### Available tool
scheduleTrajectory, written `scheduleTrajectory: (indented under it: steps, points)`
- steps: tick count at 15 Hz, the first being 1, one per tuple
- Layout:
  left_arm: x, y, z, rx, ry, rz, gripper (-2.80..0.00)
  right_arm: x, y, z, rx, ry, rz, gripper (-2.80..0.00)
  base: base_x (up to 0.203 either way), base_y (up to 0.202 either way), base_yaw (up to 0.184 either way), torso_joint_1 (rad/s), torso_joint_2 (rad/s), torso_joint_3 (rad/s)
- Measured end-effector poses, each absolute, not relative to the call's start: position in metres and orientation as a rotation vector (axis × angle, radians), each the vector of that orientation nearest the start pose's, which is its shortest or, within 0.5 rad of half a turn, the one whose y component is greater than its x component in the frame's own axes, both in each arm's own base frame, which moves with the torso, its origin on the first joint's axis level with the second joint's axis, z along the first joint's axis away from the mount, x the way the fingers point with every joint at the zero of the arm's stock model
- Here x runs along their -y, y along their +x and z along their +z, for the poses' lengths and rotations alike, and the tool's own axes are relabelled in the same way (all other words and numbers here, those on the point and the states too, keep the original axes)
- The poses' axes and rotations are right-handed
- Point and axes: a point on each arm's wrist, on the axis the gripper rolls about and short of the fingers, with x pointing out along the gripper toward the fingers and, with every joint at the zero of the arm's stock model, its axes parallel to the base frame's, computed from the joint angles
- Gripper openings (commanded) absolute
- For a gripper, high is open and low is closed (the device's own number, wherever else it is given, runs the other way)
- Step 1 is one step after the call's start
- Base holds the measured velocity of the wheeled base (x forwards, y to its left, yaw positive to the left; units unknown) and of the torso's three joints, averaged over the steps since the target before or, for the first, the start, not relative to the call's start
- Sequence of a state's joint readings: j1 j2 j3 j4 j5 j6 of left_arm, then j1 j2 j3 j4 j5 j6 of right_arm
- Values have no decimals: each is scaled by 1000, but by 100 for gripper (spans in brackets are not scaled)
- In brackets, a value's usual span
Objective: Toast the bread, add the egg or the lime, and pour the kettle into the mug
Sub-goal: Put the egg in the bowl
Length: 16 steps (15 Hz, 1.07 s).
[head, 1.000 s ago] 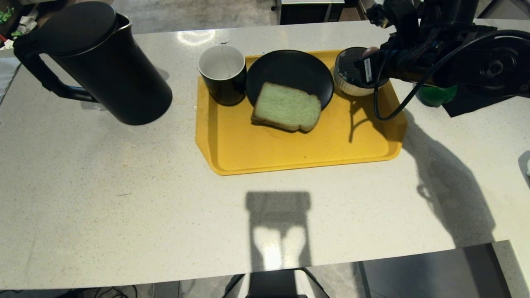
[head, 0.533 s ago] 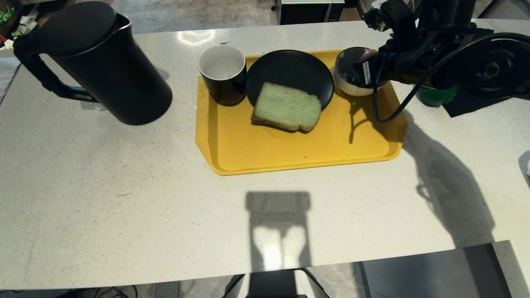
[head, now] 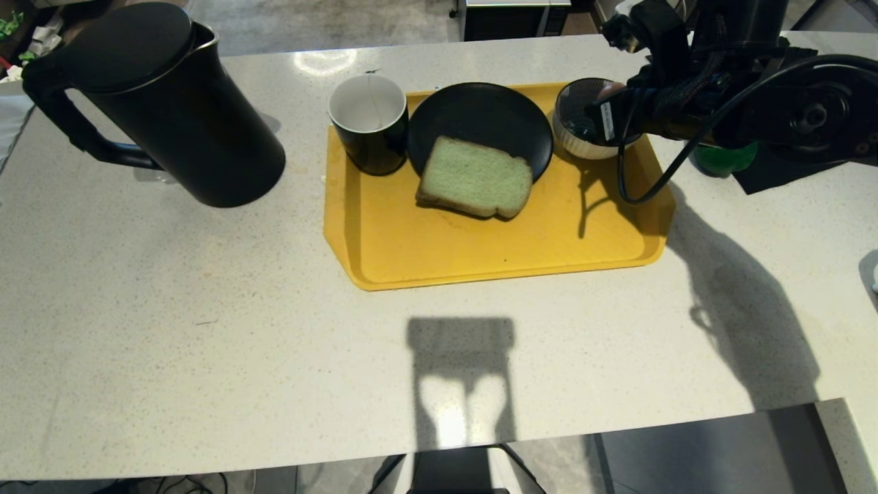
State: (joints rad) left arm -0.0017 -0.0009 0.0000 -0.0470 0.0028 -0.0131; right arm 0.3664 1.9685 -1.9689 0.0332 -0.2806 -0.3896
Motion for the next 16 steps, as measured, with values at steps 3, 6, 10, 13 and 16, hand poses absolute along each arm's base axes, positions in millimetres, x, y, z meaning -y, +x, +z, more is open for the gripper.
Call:
scheduleTrajectory:
  steps: [3,6,10,13,16]
  points:
    - [0,-23,80,47,-13,0,-280,-135,369,349,-14,-399,90,-280,0,0,0,0,0,0]
    - [0,-23,80,48,-14,1,-280,-135,369,348,-18,-400,90,-280,0,0,0,0,0,0]
    - [0,-23,80,48,-13,1,-280,-136,371,345,-25,-402,91,-280,0,0,0,0,0,0]
    - [0,-23,80,48,-14,1,-280,-136,372,343,-28,-404,93,-280,0,0,0,0,0,0]
    - [0,-23,80,48,-13,1,-280,-137,373,343,-29,-405,95,-280,0,0,0,0,0,0]
